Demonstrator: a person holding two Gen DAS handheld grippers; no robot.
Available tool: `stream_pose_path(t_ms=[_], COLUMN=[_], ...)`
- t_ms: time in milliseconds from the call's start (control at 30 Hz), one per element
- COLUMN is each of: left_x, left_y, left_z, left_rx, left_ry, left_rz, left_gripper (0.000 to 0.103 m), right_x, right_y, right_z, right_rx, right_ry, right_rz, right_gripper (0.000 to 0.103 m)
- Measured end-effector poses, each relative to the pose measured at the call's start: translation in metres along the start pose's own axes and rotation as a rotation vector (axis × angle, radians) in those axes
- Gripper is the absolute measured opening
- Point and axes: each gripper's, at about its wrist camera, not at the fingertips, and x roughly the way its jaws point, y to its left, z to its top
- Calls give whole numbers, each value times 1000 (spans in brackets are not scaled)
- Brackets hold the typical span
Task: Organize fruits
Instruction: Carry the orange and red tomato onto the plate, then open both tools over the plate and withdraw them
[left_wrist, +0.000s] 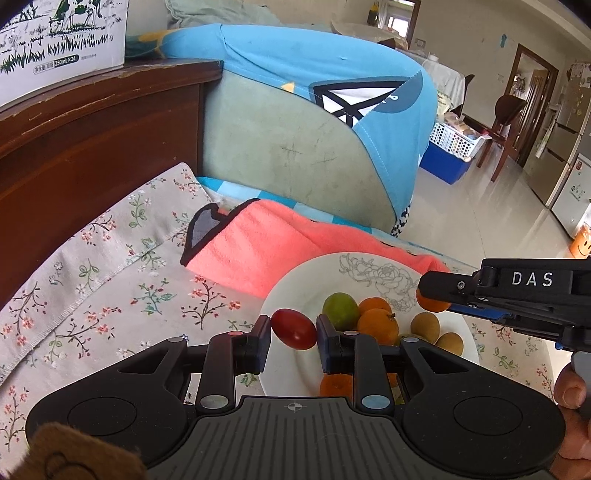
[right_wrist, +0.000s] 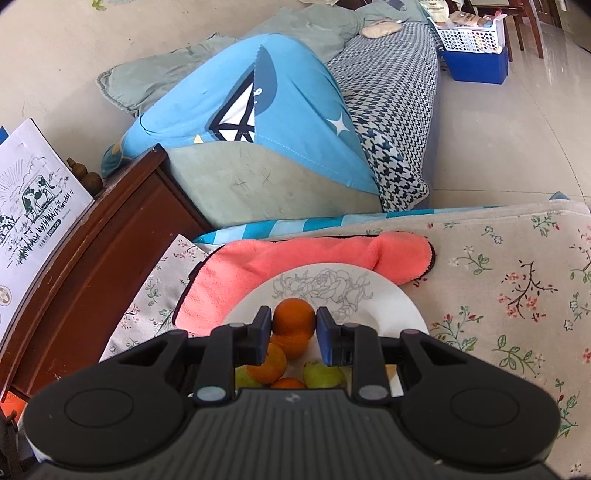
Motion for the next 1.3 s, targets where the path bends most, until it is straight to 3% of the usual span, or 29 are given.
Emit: stream_pose_path(t_ms=[500,567,733,900,1033,1300], left_x=[6,4,-7,-18,-28,-55], left_y=[-14,-15,-17,-19,-21,-17], left_z=[-4,-3,-1,1,-2,-9], left_rx=[71,68,65,67,84,108], left_ry=[21,20,-5,3,6,-24], left_rz=[50,51,81,84,96,125], left_gripper=[26,31,67,80,82,88], right_x=[14,13,8,-3,-17,-46], right_y=[1,1,6,13,17,11], right_z=[0,1,3,3,2,-1], right_rx=[-11,-12,-27,-46,-48,-12], right_ry=[-10,-12,-24,-30,-47,-68], right_rz=[-38,-37,-48,-56,-59,-83], right_gripper=[29,30,46,55,65,73])
